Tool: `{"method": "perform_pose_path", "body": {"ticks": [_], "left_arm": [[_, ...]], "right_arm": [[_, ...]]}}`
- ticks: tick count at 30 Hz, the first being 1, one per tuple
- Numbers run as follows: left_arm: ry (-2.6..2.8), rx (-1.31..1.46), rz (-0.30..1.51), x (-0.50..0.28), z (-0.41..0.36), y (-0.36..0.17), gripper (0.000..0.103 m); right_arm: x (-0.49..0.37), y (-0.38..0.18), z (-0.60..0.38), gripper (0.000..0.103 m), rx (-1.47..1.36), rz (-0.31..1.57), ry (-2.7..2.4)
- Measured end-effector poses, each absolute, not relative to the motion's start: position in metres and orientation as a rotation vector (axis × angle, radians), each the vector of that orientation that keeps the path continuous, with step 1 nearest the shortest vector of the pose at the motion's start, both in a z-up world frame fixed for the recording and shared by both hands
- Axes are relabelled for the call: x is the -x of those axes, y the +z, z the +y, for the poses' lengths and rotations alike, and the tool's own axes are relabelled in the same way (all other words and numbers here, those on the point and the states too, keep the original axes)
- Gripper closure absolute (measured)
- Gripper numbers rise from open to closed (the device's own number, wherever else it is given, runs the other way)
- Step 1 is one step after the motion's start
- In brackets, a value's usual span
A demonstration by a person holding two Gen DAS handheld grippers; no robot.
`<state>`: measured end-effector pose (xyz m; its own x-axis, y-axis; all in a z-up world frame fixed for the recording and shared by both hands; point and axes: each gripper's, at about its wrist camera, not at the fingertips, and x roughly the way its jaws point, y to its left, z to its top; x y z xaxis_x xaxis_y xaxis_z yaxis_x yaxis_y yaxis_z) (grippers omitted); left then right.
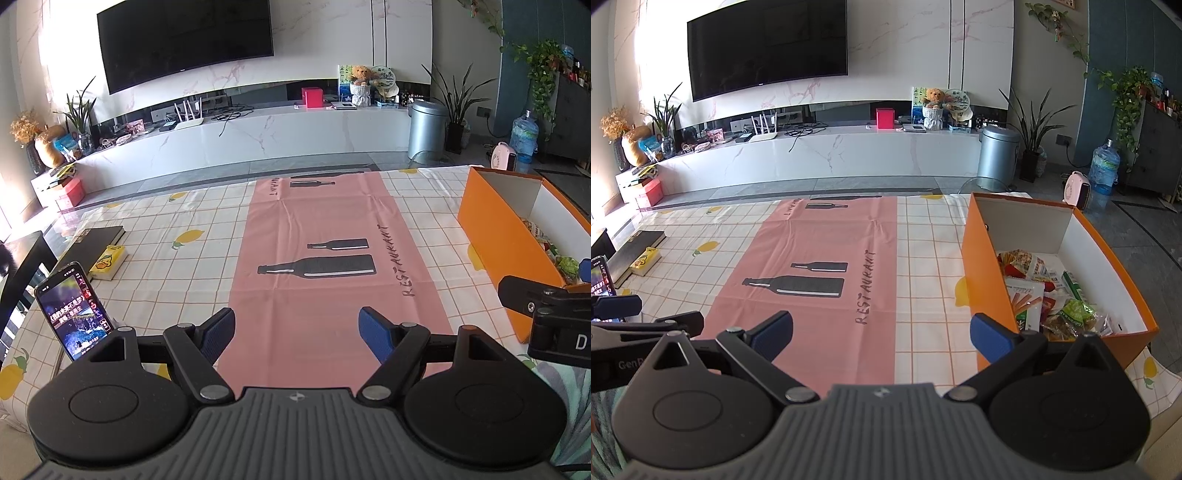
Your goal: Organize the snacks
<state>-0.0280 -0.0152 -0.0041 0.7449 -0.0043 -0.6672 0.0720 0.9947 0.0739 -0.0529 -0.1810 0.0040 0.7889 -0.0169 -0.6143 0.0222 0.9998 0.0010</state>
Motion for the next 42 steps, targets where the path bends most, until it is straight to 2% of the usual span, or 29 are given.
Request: {"method": "perform_pose_path", "body": {"ticks": [42], "left_arm": [[-0.026, -0.087, 0.750, 0.0281, -0.0133, -0.0046, 0.014]], "right_arm": [[0.0515, 0.0043, -0.1783, 0.004, -0.003, 0.665, -0.021]]}}
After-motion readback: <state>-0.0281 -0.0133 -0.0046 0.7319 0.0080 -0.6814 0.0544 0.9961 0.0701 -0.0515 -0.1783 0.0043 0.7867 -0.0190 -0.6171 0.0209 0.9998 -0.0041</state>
